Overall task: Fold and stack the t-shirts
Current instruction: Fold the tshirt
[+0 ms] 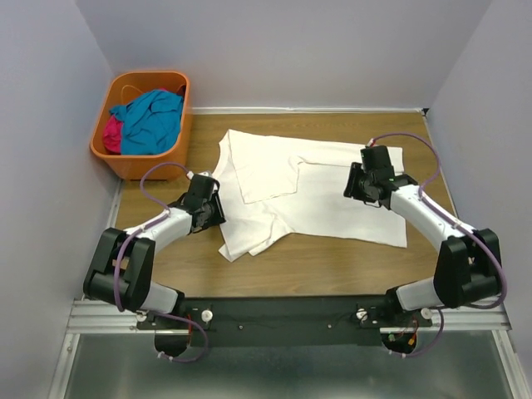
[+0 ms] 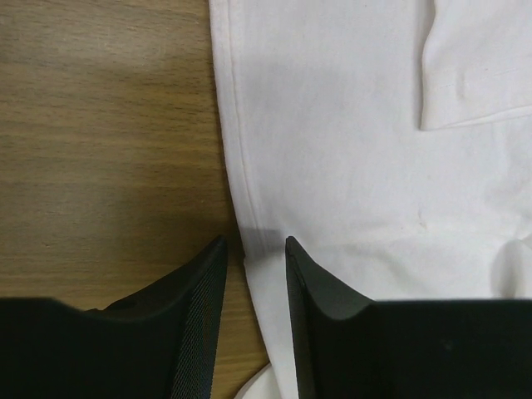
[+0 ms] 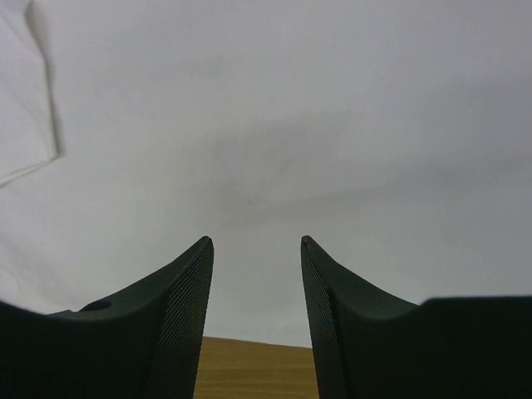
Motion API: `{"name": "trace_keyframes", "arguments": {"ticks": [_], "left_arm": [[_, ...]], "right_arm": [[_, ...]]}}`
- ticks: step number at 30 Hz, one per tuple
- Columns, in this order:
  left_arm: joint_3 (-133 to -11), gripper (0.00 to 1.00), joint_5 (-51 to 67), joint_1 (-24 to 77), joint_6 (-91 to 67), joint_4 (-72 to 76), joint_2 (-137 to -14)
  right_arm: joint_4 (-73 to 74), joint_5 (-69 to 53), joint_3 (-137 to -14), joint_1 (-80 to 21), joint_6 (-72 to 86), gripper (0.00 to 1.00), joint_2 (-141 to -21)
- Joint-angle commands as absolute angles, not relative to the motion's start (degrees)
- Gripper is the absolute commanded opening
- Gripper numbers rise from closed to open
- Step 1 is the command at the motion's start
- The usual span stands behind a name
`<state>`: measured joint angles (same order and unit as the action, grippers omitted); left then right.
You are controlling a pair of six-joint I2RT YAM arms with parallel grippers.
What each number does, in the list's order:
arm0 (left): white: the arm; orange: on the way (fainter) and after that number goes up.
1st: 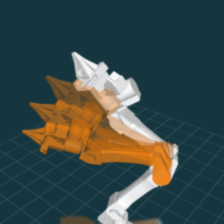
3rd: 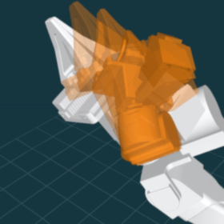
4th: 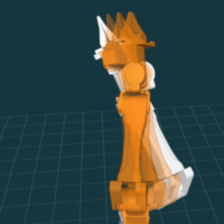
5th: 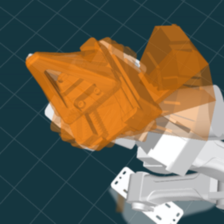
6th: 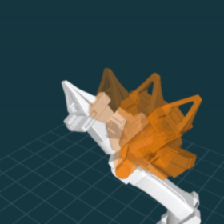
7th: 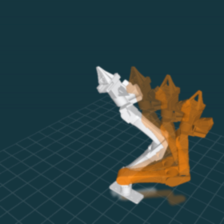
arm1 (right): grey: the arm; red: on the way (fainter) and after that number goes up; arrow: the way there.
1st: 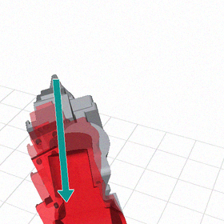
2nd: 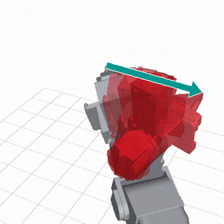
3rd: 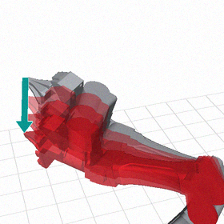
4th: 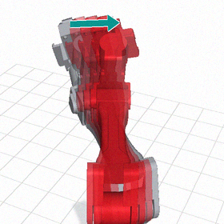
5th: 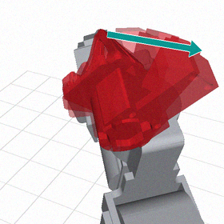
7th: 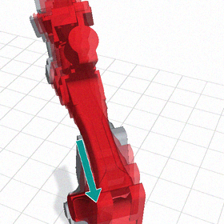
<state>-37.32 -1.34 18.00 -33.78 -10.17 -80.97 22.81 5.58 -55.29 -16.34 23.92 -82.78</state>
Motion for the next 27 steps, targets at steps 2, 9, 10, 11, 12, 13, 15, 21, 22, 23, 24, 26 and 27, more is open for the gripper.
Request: {"name": "trace_keyframes", "arguments": {"ticks": [2, 9, 10, 11, 12, 13, 15, 21, 22, 23, 24, 26, 27], "left_arm": [[-38.76, 0.41, -3.34, 17.93, -31.99, -9.84, -82.26], [-37.62, 0.38, -2.37, 18.02, -31.38, -10.55, -81.65], [-37.62, 0.38, -2.29, 18.02, -31.29, -10.37, -81.74], [-37.7, 0.38, -2.02, 18.02, -30.77, -10.46, -82.0], [-37.88, 0.38, -1.85, 18.02, -30.59, -10.55, -82.44], [-38.05, 0.38, -1.5, 18.02, -30.41, -10.63, -82.62], [-38.15, 0.38, -1.41, 18.02, -29.97, -10.81, -82.97], [-37.71, 0.22, -0.35, 18.02, -29.88, -11.6, -82.45], [-37.62, 0.19, -0.26, 18.02, -29.8, -11.51, -82.27], [-37.62, 0.18, -0.26, 18.02, -29.71, -11.43, -82.27], [-37.53, 0.14, -0.26, 18.02, -29.62, -11.34, -82.18], [-37.53, 0.1, 1.58, 17.93, -29.45, -11.08, -82.18], [-37.53, 0.04, 1.67, 18.02, -29.44, -10.9, -82.18]], "right_arm": [[30.66, 12.74, -52.65, -13.8, 23.99, 0.54, -77.79], [36.47, 13.64, -49.75, -4.77, 26.89, 0.59, -74.53], [36.65, 11.71, -49.49, -3.44, 27.24, 0.59, -74.44], [37.09, 10.73, -49.22, -2.04, 27.25, 0.59, -75.14], [37.35, 9.07, -49.04, -0.28, 27.33, 0.59, -75.49], [37.53, 8.27, -48.69, 2.09, 27.07, 0.59, -75.85], [37.97, 6.6, -47.47, 6.31, 27.07, 0.59, -76.46], [38.58, 3.07, -43.87, 17.73, 27.86, 0.6, -74.8], [38.76, 3.16, -43.51, 18.8, 27.51, 0.6, -74.88], [39.46, 3.51, -43.16, 19.85, 27.42, 0.6, -74.88], [39.46, 3.52, -42.63, 20.04, 27.6, 0.6, -75.06], [39.46, 3.43, -42.19, 20.21, 27.86, 0.6, -75.5], [39.46, 3.51, -42.01, 20.56, 27.95, 0.6, -75.85]]}}
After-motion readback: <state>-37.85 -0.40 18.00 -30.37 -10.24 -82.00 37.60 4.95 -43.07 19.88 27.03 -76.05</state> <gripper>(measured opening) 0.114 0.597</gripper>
